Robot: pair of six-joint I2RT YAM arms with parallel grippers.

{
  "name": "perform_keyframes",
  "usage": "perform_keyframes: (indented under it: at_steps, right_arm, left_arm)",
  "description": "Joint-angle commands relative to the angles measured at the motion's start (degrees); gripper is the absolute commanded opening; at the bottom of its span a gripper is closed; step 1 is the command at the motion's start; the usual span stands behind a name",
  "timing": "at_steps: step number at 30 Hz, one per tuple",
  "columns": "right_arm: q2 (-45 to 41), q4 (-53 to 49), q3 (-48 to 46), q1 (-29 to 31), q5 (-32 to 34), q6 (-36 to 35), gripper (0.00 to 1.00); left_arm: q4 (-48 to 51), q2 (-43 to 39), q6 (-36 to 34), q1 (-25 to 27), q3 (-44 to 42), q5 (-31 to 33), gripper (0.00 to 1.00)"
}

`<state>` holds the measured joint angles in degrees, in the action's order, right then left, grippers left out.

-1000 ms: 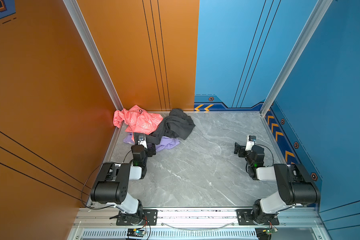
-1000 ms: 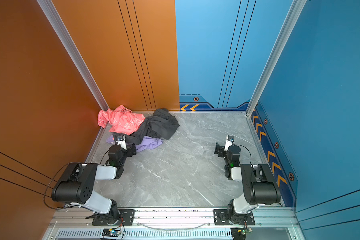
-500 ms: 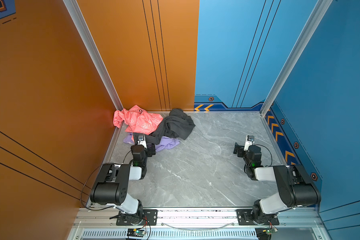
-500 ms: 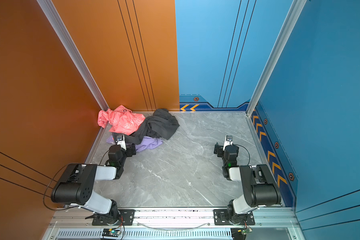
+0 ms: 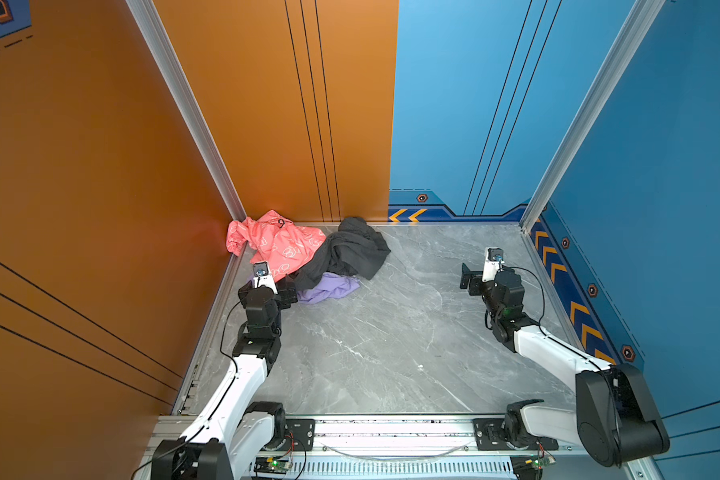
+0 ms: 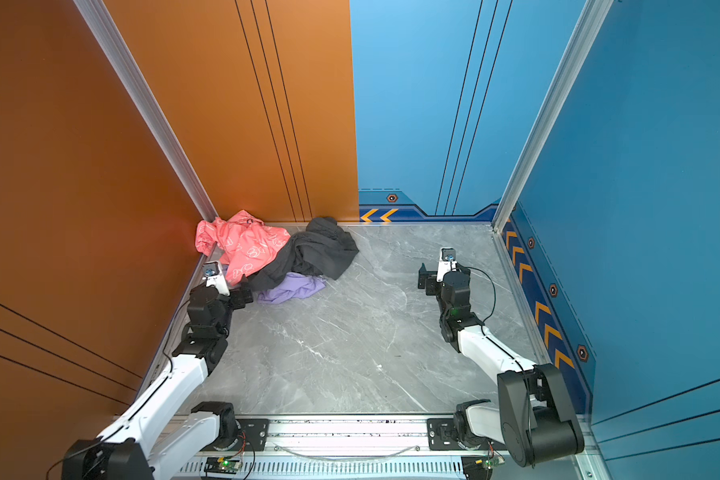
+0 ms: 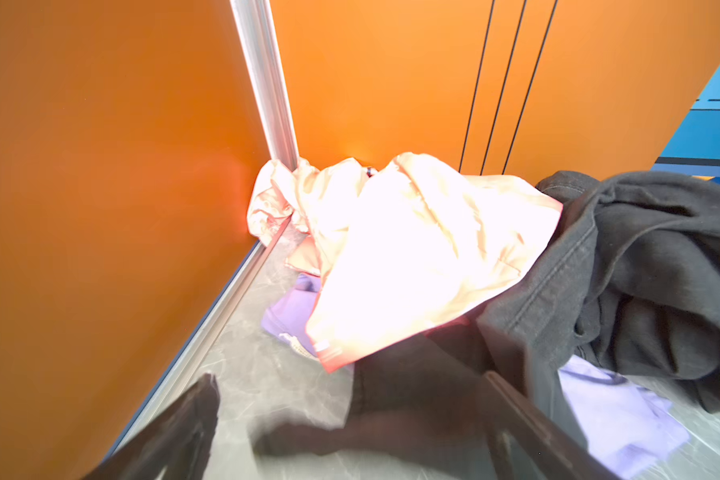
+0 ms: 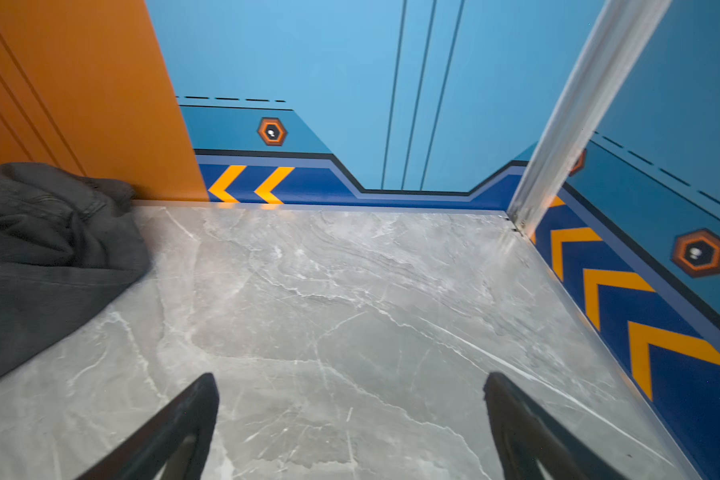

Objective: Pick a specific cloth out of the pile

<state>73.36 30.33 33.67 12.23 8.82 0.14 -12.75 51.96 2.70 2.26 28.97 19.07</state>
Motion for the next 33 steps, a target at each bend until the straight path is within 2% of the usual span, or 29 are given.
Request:
perform_keyframes:
  at_steps: [1,3,6,12,17,23,28,33]
  right_arm:
    - [1.5,-6.1,4.6,3.5,-3.8,-2.7,1.0]
    - [3.1,-8.0,7.1,6.2,-6.1,-4.6,1.0]
    - [6.0,-9.4,10.2,10.3,-8.0,-5.4,1.0]
    - [11.9,-9.1,14.5,18.8,-11.4,-6.3,1.0]
    - [15.8,-9.0,18.3,24.6,-12.5,-5.9,1.0]
    - [18.2,-8.2,19.9,30.0,-14.1,-5.7,1.0]
    - [18.4,-8.4,19.7,32.1,-15.2,-6.1,1.0]
    - [17.3,-9.9,19.0,32.6,-15.3,-6.6,1.0]
  left_arm:
    - [22.4,-3.5,6.8,-1.0,5.6,4.8,0.98]
    - [29.7,-4.9,8.9,-2.5,7.9,2.2,0.98]
    - [33.5,-6.2,12.6,-4.0,9.1,-3.0,0.98]
    - [36.3,-4.2,23.7,-6.1,10.3,-12.9,0.98]
    - [37.4,1.6,33.3,-7.3,12.1,-18.9,0.98]
    - [37.4,7.7,44.0,-11.2,14.6,-27.1,0.99]
    - [36.7,11.9,54.1,-15.1,14.8,-32.0,0.93]
    - [35.2,15.9,58.9,-17.1,14.4,-37.0,0.91]
